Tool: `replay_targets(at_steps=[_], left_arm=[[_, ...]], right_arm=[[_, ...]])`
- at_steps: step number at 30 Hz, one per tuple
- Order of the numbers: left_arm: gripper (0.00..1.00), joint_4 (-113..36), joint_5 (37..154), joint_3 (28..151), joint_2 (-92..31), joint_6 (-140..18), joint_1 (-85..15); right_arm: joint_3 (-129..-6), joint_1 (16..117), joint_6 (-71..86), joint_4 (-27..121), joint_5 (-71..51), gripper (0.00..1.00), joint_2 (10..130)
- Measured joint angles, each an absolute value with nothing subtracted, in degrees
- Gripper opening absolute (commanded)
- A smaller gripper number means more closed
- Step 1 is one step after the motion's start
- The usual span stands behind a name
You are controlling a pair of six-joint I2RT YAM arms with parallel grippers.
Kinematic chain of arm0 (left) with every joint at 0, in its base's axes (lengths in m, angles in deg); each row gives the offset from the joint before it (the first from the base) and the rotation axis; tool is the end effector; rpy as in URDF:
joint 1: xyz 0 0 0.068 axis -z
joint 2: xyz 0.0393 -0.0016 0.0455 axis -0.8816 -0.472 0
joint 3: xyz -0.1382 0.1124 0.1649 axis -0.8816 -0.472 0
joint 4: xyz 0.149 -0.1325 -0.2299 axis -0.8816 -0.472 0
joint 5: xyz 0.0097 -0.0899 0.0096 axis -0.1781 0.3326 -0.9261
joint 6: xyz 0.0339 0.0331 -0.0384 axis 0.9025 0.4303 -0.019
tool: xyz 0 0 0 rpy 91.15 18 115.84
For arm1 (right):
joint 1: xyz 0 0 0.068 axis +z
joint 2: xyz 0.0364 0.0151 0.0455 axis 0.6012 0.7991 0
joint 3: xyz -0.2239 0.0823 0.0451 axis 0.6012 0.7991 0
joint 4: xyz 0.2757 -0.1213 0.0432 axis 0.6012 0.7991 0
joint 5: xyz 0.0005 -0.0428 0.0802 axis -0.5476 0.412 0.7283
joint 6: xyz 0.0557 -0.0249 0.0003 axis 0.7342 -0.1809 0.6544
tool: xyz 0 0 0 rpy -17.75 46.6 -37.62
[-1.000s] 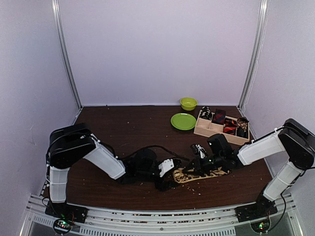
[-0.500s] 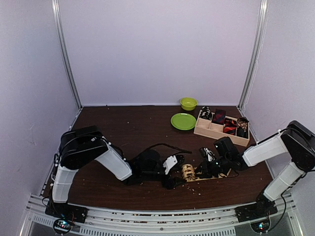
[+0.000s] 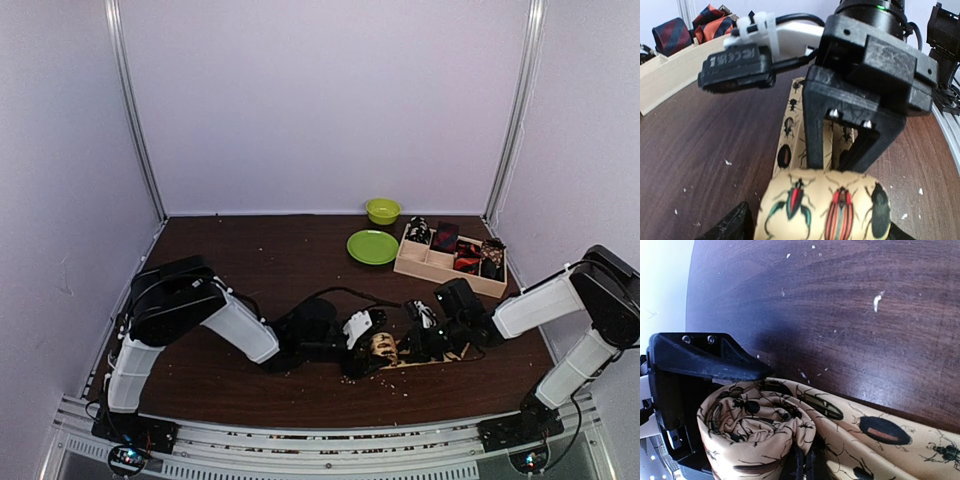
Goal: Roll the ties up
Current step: Roll the tie at the center of the board.
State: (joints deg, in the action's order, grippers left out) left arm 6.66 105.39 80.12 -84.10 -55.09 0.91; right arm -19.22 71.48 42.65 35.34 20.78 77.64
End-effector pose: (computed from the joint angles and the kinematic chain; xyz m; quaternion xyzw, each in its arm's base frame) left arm 0.1927 -0.4051 0.0124 0.4682 0.6626 -0.4262 0.4001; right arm 0.2109 0.1793 0.0343 -0.0506 0.8951 0.4388 0.0602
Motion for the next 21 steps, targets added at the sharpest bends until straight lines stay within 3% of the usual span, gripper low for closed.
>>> replay_targets(at_steps=[2,5,8,13,21], left_arm=[[0.69,5.8,105.5,81.1,-84.1,-53.9,0.9],[0.49,4.1,106.7,82.5,-84.3,-52.2,0.9],[0.38,3.2,107.7,82.8,-84.4,-51.4,0.9],[0.35,3.2,107.7,80.8,-83.3,-50.1,1.0],[0.34,-5.7,105.2,76.7,-77.2,-48.0,1.2]], right_arm=[[-19.4,71.5,42.7,35.1,21.0,0.0,77.9],[-19.8,71.6,42.7,34.7,21.3,0.0,78.6],[-20.0,71.7,42.9,34.4,21.3,0.0,78.9],[-20.2,72.2,43.3,34.8,21.3,0.07,78.7],[-22.2,72.2,41.1,43.7,19.4,0.39,70.4]])
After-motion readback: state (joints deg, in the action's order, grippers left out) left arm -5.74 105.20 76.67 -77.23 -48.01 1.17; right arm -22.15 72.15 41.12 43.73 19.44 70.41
